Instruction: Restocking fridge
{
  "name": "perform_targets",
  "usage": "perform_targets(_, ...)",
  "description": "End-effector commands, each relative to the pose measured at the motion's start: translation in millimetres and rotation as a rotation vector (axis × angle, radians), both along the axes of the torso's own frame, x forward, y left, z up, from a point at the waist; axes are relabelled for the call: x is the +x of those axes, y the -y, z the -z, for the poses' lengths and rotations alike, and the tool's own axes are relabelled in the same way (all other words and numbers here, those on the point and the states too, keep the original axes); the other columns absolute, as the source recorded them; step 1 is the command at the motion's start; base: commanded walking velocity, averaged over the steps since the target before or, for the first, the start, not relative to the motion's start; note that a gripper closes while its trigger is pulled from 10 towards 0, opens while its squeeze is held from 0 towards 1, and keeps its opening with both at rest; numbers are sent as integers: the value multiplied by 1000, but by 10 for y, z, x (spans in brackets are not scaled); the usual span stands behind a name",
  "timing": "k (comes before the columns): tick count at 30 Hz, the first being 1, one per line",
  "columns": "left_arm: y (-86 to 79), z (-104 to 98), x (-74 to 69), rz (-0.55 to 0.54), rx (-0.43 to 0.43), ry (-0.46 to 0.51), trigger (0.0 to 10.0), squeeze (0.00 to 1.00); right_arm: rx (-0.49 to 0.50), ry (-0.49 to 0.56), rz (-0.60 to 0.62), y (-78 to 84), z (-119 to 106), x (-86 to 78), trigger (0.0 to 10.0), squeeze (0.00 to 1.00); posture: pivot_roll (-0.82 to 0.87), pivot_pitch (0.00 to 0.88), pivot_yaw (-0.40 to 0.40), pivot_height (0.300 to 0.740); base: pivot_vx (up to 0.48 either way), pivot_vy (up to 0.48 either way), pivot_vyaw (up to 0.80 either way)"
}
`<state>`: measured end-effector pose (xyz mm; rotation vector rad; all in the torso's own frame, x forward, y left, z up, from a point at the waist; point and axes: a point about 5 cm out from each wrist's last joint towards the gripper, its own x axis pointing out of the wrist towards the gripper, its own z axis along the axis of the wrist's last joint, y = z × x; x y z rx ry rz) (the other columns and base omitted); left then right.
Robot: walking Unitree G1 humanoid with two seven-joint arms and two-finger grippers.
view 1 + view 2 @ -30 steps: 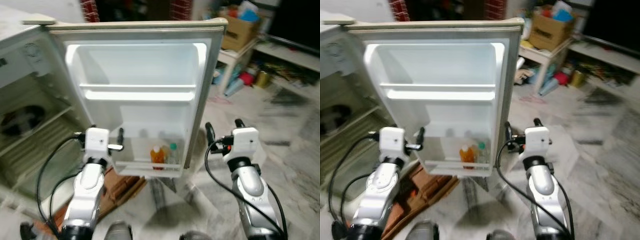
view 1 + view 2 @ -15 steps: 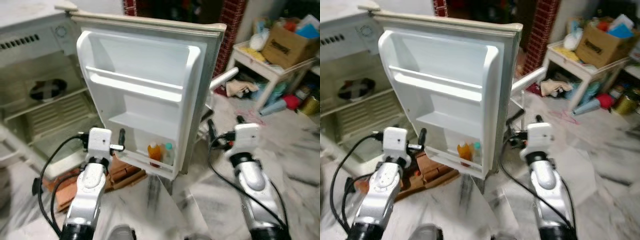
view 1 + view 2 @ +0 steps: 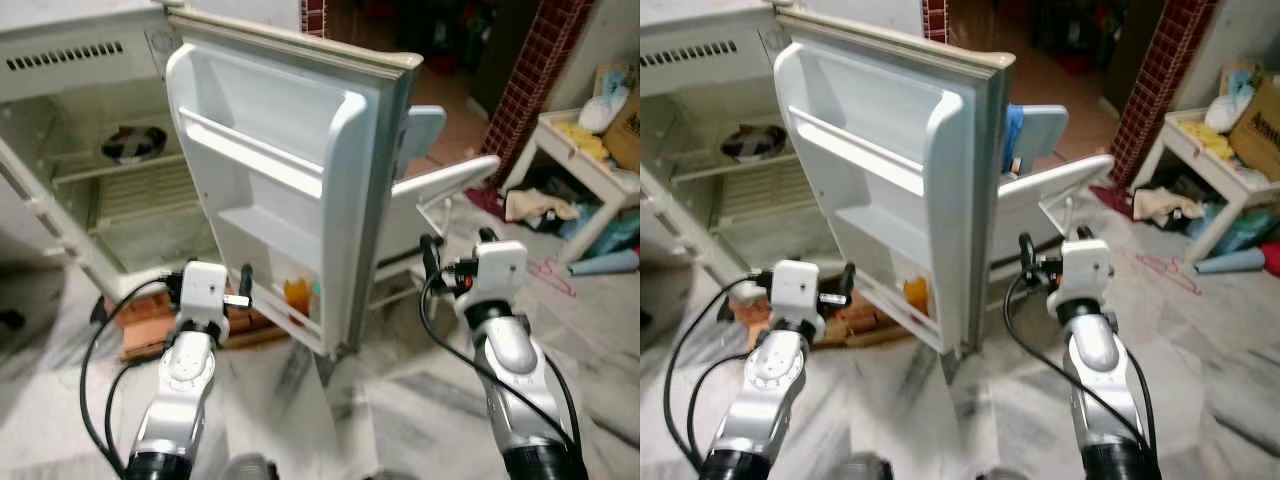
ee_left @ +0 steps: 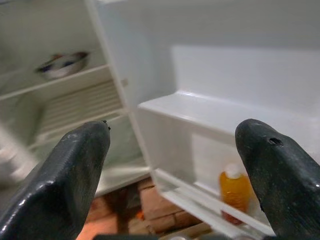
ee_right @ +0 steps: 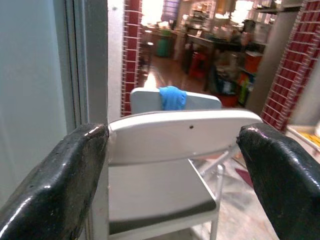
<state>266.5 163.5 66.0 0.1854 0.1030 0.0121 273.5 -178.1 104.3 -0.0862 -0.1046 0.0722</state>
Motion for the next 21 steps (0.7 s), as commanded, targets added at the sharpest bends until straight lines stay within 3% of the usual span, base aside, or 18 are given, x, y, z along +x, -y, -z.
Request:
perform_targets(1,-110,14,-7,-50,2,-17,10000,0,15,18,-24,-75,-44,41,10000,0,42,6,25,740,0,-472,456)
perform_targets(6,-162,23,-1,-86,-12,-25,10000,0,11,28,-54,-94,-74,102,10000,0,44,6,25,740,0,-451,450)
perform_targets(14,-172,50,-43,-118,-69,-34,10000,0,18,42,-83,-112,-119,183,10000,0,47,6,24,740,0,0,435)
perform_targets(21,-161,117,-151,-97,-80,-48,10000,0,66,5,-86,-170,3,98,10000,0,48,2,27,740,0,0,0)
